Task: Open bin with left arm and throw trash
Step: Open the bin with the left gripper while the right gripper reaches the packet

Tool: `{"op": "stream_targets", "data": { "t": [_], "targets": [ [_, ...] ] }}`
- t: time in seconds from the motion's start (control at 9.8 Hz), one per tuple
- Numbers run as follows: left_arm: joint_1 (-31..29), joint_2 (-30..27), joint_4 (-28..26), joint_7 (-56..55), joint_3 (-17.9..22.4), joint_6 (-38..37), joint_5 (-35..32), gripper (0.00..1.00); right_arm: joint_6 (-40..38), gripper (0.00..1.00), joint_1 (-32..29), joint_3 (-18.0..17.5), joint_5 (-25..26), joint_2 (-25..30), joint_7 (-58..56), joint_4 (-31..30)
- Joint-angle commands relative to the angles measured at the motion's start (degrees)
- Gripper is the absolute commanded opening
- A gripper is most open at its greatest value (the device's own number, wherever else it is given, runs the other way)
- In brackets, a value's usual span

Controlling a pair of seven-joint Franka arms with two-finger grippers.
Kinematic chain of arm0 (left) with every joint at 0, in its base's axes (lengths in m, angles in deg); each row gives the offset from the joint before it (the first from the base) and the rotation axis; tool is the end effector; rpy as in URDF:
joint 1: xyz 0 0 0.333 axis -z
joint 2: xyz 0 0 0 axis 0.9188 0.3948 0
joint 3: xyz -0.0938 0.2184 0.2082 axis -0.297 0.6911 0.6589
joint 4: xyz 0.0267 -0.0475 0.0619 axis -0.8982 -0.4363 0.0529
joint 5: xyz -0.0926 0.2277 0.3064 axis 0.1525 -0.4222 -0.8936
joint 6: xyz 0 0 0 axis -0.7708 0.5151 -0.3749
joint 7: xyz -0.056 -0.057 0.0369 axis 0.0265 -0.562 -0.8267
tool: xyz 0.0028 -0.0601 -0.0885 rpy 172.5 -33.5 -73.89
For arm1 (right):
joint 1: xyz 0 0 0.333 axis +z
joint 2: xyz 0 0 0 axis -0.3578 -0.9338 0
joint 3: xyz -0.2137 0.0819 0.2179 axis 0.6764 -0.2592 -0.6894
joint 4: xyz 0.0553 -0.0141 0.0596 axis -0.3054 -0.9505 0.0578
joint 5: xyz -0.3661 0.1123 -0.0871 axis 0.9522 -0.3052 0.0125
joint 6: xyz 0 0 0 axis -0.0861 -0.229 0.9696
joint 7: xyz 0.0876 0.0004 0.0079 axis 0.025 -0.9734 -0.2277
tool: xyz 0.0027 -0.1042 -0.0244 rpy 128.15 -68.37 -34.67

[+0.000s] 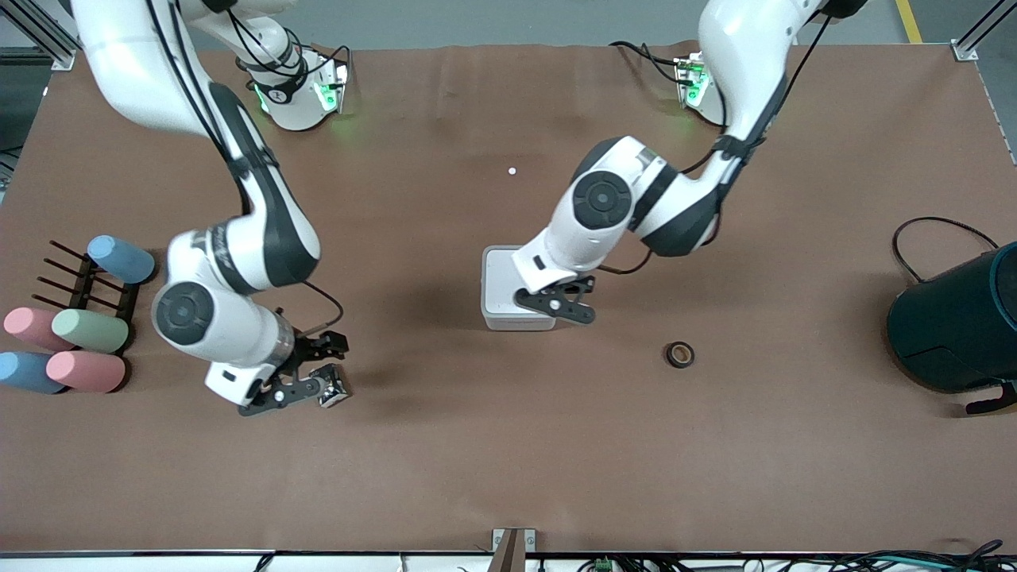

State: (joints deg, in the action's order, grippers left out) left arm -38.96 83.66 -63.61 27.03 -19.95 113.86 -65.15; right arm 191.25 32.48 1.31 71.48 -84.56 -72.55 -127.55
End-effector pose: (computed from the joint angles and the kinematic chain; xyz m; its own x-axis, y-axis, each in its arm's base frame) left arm 0.5424 -0.4692 0.3334 0.9636 -0.2653 0.0330 -0.2671 -0.9501 0.1613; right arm 0.6941 0.1765 0.2928 0.9467 0.3213 -0.0212 0.3199 -0.9460 -0.0530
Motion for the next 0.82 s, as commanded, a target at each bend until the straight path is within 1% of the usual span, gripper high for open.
{"op": "stream_targets", "data": {
  "t": [0.0,0.1,0.2,0.41,0.51,0.61,0.71],
  "targets": [
    [2.00,2.12,1.70,-2.39,0.72,3.86,-4.28,0.00,1.49,1.00,-0.52,-0.34,-0.87,-2.63,-4.08,0.89],
    [2.09,4.21,1.70,-4.92,0.63,4.57,-6.66,0.00,2.20,1.00,-0.61,-0.34,-0.87,-3.95,-4.26,0.80],
    [2.36,6.06,1.70,-6.42,0.72,5.10,-8.25,0.00,4.64,1.00,-0.44,-0.25,-0.78,-4.83,-4.35,0.72],
    [2.01,8.27,1.61,-7.92,0.63,5.19,-9.06,0.00,8.43,1.00,-0.61,-0.25,-0.52,-5.37,-4.44,-0.77],
    [1.66,8.10,1.61,-9.59,0.63,5.19,-8.97,0.00,9.49,1.00,-0.70,-0.25,-0.52,-6.15,-4.18,-1.04],
    [0.96,6.71,1.53,-9.78,0.63,4.06,-9.05,0.00,9.76,1.00,-0.44,-0.25,-0.60,-7.20,-3.74,-1.04],
    [-2.18,2.87,1.53,-9.00,0.28,-1.78,-8.97,0.00,9.68,1.00,-0.43,-0.25,-0.52,-7.56,-3.65,-1.04]
  ]
}}
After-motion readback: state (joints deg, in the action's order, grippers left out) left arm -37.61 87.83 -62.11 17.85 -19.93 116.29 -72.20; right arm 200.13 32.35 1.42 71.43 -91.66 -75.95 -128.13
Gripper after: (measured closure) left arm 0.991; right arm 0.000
